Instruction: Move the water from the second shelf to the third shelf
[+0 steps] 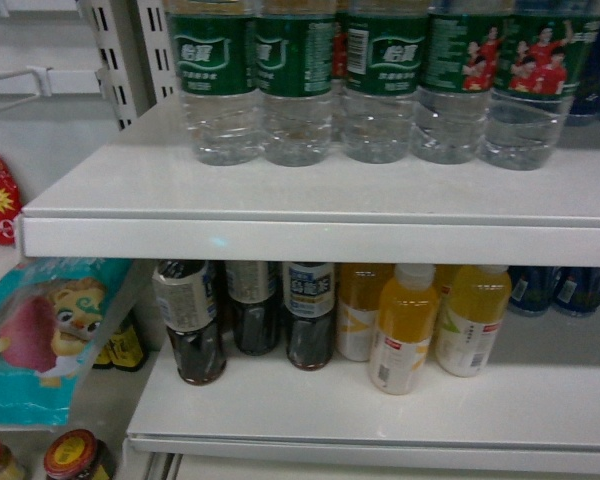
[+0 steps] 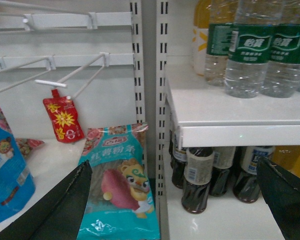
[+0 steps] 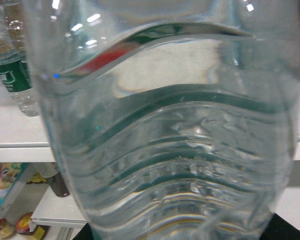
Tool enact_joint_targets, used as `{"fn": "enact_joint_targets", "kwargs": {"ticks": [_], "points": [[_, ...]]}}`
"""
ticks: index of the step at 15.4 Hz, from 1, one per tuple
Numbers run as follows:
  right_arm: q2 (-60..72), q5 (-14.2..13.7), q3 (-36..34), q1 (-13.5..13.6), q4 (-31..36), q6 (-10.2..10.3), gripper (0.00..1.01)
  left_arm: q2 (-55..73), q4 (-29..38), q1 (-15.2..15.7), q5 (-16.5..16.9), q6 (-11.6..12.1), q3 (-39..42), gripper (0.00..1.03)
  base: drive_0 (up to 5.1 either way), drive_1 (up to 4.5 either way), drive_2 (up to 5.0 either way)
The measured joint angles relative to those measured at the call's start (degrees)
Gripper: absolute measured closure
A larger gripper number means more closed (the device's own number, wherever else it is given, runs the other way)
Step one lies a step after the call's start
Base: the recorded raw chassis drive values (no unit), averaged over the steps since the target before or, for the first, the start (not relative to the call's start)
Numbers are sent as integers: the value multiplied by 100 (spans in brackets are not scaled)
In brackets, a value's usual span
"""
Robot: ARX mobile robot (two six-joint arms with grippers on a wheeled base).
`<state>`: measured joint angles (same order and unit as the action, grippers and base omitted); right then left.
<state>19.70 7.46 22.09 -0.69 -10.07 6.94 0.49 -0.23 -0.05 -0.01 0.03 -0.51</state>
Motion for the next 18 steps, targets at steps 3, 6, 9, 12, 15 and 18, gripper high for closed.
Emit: {"fn": "enact_joint_targets", "kwargs": {"ticks": [3,6,9,12,15,18], "points": [[7,-7,2,-2,9,7,62,0,-9,0,2,0,0,5,-507,239,239],[4,-11,2,-7,-17,4,62,0,13,0,-2,0,0,5,-507,239,239],[-4,26,2,26,-13,7,62,0,9,0,-17,0,0,5,-169,80,80],[2,-4,2,24,-13,4,62,0,2,0,-7,0,0,5,0,0,0],[2,-2,2,26,-13,7,62,0,2,0,-7,0,0,5,0,0,0],[168,-76,7,140,101,-216,62,0,2,0,-7,0,0,5,0,0,0]]}}
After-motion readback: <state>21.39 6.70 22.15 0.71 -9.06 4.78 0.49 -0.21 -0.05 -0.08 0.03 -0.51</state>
